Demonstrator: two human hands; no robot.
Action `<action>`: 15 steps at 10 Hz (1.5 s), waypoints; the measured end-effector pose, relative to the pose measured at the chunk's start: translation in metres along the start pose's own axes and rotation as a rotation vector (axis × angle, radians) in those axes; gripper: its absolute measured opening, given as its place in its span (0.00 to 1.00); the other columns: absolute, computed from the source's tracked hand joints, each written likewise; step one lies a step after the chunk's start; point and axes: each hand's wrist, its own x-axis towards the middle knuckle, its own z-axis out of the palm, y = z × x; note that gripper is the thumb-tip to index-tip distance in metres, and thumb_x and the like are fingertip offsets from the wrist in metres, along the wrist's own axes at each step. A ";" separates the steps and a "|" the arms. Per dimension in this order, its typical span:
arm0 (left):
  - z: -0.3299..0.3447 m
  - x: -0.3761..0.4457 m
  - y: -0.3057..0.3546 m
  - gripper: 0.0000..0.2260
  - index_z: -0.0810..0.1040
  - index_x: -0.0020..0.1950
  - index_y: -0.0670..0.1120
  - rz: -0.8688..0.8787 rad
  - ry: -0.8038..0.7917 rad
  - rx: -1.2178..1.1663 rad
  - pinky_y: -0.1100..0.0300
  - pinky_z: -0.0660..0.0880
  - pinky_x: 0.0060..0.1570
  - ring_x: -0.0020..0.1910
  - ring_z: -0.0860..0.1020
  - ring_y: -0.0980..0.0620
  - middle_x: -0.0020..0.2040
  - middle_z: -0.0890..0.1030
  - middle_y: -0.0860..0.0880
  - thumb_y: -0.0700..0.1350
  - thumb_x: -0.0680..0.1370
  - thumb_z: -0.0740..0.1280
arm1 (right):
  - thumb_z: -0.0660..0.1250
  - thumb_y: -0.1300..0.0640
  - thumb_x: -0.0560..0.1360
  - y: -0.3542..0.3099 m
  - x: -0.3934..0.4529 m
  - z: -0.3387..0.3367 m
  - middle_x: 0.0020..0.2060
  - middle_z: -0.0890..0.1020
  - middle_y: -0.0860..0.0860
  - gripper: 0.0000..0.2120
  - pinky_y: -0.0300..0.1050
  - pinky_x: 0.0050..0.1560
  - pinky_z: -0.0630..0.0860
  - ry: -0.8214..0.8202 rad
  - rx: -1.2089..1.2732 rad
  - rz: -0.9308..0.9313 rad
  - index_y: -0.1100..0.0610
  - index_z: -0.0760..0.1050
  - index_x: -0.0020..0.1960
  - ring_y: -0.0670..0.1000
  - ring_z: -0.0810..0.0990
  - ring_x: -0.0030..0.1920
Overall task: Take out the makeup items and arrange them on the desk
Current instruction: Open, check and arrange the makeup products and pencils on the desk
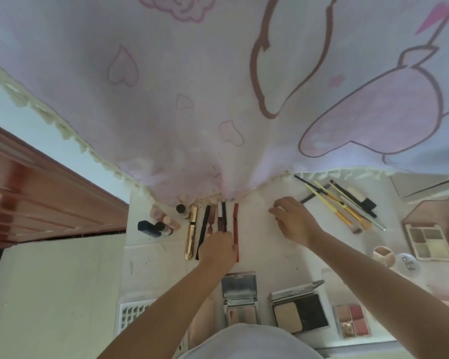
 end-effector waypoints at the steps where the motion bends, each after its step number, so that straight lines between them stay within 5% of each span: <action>1: 0.002 0.000 0.007 0.12 0.73 0.57 0.43 0.089 0.053 -0.019 0.59 0.72 0.52 0.54 0.75 0.50 0.56 0.76 0.47 0.46 0.80 0.55 | 0.78 0.71 0.48 0.019 -0.019 -0.012 0.34 0.82 0.56 0.19 0.45 0.32 0.79 0.092 -0.044 0.165 0.61 0.82 0.38 0.57 0.82 0.34; 3: 0.003 0.011 0.030 0.18 0.64 0.70 0.42 0.329 0.012 0.019 0.60 0.61 0.69 0.71 0.60 0.50 0.72 0.62 0.46 0.44 0.81 0.53 | 0.76 0.72 0.51 0.060 -0.047 -0.030 0.30 0.80 0.59 0.15 0.49 0.27 0.77 0.172 -0.079 0.561 0.64 0.79 0.36 0.61 0.79 0.28; 4: 0.005 0.019 0.042 0.26 0.48 0.76 0.40 0.339 -0.110 0.111 0.58 0.45 0.74 0.76 0.44 0.49 0.77 0.45 0.44 0.47 0.82 0.53 | 0.68 0.68 0.61 0.071 -0.053 -0.033 0.29 0.79 0.62 0.04 0.52 0.27 0.76 0.198 -0.024 0.669 0.67 0.79 0.36 0.64 0.78 0.29; 5: 0.011 0.027 0.049 0.32 0.39 0.75 0.39 0.277 -0.199 0.177 0.56 0.40 0.74 0.76 0.38 0.47 0.76 0.37 0.42 0.51 0.81 0.54 | 0.58 0.62 0.68 0.084 -0.059 -0.035 0.39 0.79 0.67 0.15 0.53 0.42 0.75 0.216 0.158 0.877 0.70 0.79 0.45 0.67 0.77 0.43; 7: 0.021 0.034 0.052 0.34 0.33 0.73 0.38 0.258 -0.263 0.281 0.55 0.36 0.73 0.74 0.34 0.45 0.74 0.31 0.41 0.56 0.81 0.50 | 0.60 0.67 0.72 0.111 -0.080 -0.038 0.46 0.78 0.65 0.11 0.49 0.47 0.73 0.100 0.178 0.955 0.67 0.78 0.52 0.63 0.75 0.48; 9: 0.024 0.036 0.050 0.34 0.31 0.72 0.38 0.263 -0.282 0.316 0.56 0.33 0.71 0.73 0.31 0.46 0.71 0.27 0.43 0.57 0.81 0.48 | 0.57 0.64 0.75 0.129 -0.075 -0.036 0.55 0.76 0.65 0.16 0.51 0.58 0.70 0.037 0.221 0.991 0.66 0.73 0.61 0.64 0.73 0.57; 11: 0.025 0.037 0.050 0.34 0.31 0.72 0.38 0.262 -0.296 0.333 0.55 0.33 0.71 0.73 0.31 0.46 0.73 0.29 0.41 0.57 0.81 0.47 | 0.60 0.65 0.75 0.138 -0.068 -0.040 0.54 0.76 0.64 0.14 0.49 0.57 0.70 -0.071 0.286 1.006 0.66 0.74 0.59 0.63 0.74 0.56; 13: 0.021 0.036 0.052 0.34 0.33 0.73 0.38 0.252 -0.294 0.315 0.55 0.35 0.72 0.74 0.33 0.46 0.74 0.31 0.41 0.57 0.81 0.49 | 0.60 0.65 0.76 0.120 -0.071 -0.063 0.55 0.77 0.63 0.15 0.47 0.59 0.68 0.060 0.395 0.976 0.65 0.71 0.62 0.60 0.74 0.57; 14: 0.012 0.032 0.054 0.32 0.37 0.74 0.38 0.232 -0.231 0.183 0.56 0.40 0.74 0.76 0.38 0.47 0.76 0.37 0.42 0.54 0.81 0.50 | 0.63 0.64 0.75 0.093 -0.071 -0.084 0.52 0.80 0.61 0.14 0.45 0.55 0.70 0.196 0.491 0.949 0.65 0.71 0.60 0.60 0.77 0.53; 15: -0.005 0.021 0.061 0.29 0.42 0.75 0.37 0.179 0.026 -0.175 0.60 0.44 0.73 0.76 0.45 0.48 0.77 0.44 0.42 0.52 0.82 0.50 | 0.64 0.64 0.74 0.055 -0.069 -0.103 0.47 0.79 0.57 0.12 0.38 0.41 0.72 0.250 0.682 0.902 0.63 0.72 0.58 0.59 0.78 0.44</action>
